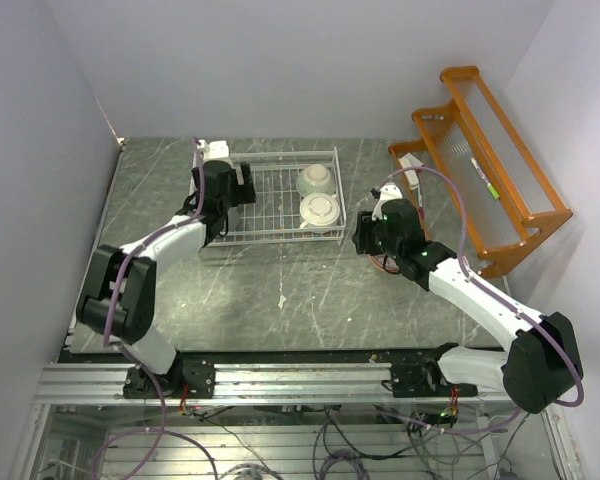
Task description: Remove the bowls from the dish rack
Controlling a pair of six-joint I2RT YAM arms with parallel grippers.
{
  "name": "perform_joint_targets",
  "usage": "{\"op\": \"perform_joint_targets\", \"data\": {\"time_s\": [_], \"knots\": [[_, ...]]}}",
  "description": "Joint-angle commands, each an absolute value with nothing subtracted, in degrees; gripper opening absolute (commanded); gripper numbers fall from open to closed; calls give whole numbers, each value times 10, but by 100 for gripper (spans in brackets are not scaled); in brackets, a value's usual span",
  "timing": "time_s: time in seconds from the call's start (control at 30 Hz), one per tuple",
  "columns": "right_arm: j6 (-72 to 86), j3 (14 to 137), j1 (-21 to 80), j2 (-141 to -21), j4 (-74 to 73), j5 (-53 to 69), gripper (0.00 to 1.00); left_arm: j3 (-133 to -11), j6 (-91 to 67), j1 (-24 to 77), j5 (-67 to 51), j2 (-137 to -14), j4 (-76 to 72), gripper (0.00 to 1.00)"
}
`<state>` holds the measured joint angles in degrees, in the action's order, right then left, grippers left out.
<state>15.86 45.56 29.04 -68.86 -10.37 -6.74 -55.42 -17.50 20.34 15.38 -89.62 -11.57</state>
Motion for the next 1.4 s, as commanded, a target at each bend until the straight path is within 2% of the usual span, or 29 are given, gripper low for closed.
{"op": "perform_joint_targets", "data": {"time_s": [0.0,0.17,0.77,0.87,1.2,1.3,1.37], "knots": [[158,441,289,-687,-76,-58,45,-630,-161,198,187,-955,-132,99],[140,435,289,-699,-67,-71,45,-690,-161,183,180,-1020,-124,99],[132,434,289,-749,-48,-77,45,-729,-109,164,251,-1090,-172,97],[131,435,289,-756,-50,-82,45,-729,-114,151,230,-1101,-180,93],[134,432,288,-763,-48,-86,45,-740,-116,140,206,-1140,-181,88],[134,434,289,-765,-48,-86,45,-732,-115,140,209,-1141,-183,82],[135,435,289,-766,-48,-86,45,-726,-115,140,211,-1138,-190,73]]}}
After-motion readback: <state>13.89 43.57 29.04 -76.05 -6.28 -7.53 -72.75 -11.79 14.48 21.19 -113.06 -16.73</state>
